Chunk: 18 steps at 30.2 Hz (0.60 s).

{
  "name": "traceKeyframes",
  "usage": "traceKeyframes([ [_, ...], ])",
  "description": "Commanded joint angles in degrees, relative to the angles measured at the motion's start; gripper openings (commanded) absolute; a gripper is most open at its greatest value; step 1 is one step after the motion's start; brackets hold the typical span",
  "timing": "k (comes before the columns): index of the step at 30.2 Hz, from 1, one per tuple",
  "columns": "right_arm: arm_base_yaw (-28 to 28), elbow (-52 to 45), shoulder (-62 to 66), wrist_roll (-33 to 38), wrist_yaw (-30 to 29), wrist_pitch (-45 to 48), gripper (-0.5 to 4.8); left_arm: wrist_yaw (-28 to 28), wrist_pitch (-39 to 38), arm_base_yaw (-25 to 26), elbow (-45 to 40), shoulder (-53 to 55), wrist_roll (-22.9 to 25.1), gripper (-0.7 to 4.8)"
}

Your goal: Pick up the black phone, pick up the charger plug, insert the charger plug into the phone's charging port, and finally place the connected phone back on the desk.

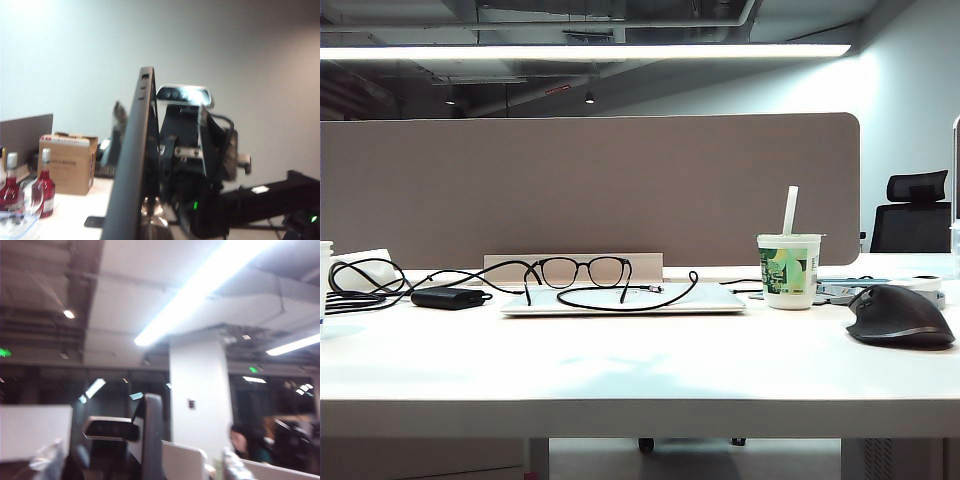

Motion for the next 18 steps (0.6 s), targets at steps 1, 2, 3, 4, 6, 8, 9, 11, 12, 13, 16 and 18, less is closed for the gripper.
traceKeyframes([
  [1, -6.21, 0.31, -2.67, -2.78, -5.25, -5.64, 3.67, 1.9, -4.39, 1.05, 0.26, -0.46, 4.44, -0.07],
  [2, -7.8, 0.31, -3.28, -3.67, -6.4, -7.13, 3.57, 2.64, -6.78, 1.36, 0.26, -0.46, 6.67, -0.06],
  [3, -9.57, 0.28, -3.98, -4.79, -7.5, -8.94, 3.56, 2.97, -9.16, 1.38, 0.26, -0.46, 9.03, -0.06],
  [4, -10.69, 0.28, -4.44, -5.68, -8.13, -10.38, 3.56, 2.97, -12.13, 1.36, 0.26, -0.46, 11.67, -0.06],
  [6, -12.39, 0.28, -5.33, -7.48, -8.72, -13.09, 3.55, 2.64, -19.12, 1.36, 0.26, -0.46, 17.92, -0.06],
  [8, -13.31, 0.28, -5.77, -9.11, -9.01, -15.02, 3.55, 1.29, -27.19, 1.29, 0.26, -0.46, 24.35, -0.07],
  [9, -13.38, 0.28, -5.86, -10.49, -9.42, -16.17, 3.55, 0.52, -30.6, 1.29, 0.26, -0.46, 26.93, -0.06],
  [11, -13.27, 0.28, -5.86, -12.39, -10.32, -18.8, 3.55, -1.16, -37.33, 1.29, 0.26, -0.46, 31.87, -0.07],
  [12, -13.22, 0.28, -5.86, -13.75, -11.02, -20.85, 3.55, -2.16, -40.02, 1.29, 0.26, -0.46, 33.94, -0.07],
  [13, -13.05, 0.28, -5.86, -15.04, -11.5, -22.75, 3.55, -3.28, -42.93, 1.29, 0.26, -0.46, 36.46, -0.06],
  [16, -12.09, 0.28, -5.86, -20.26, -12.85, -29.35, 3.55, -5.66, -48.85, 1.29, 0.26, -0.46, 42.32, -0.06],
  [18, -11.17, 0.28, -5.86, -24.57, -13.27, -33.79, 3.56, -6.43, -52.3, 1.29, 0.26, -0.46, 46.01, -0.06],
])
